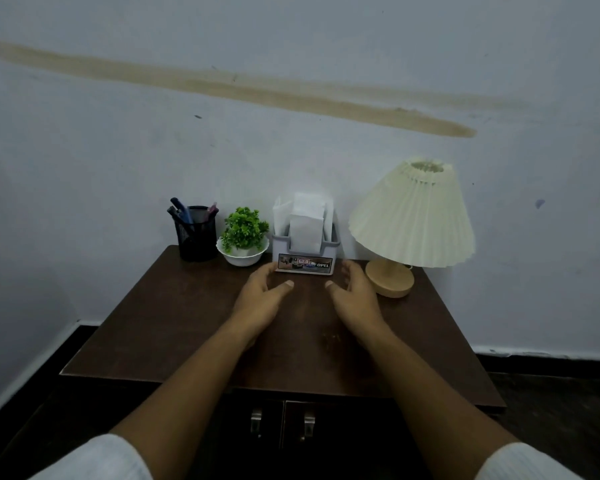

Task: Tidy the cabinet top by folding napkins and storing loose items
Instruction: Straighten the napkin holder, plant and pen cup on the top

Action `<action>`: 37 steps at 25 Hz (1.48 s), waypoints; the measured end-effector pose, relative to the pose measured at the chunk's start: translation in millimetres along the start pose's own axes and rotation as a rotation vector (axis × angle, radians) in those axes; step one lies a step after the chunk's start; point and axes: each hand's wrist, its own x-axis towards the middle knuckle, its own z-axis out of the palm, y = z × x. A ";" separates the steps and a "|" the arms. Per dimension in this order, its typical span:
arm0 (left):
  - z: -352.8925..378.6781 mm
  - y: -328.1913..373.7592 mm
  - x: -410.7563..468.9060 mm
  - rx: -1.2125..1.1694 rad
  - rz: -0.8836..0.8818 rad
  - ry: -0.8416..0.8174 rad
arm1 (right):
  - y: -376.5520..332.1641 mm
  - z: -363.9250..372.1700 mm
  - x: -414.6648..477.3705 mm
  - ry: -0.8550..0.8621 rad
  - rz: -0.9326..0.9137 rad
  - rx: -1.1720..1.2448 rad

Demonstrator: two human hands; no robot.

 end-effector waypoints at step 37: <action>-62.6 -33.6 50.1 0.138 0.125 0.316 | -23.5 111.2 8.9 -0.285 -0.386 -0.382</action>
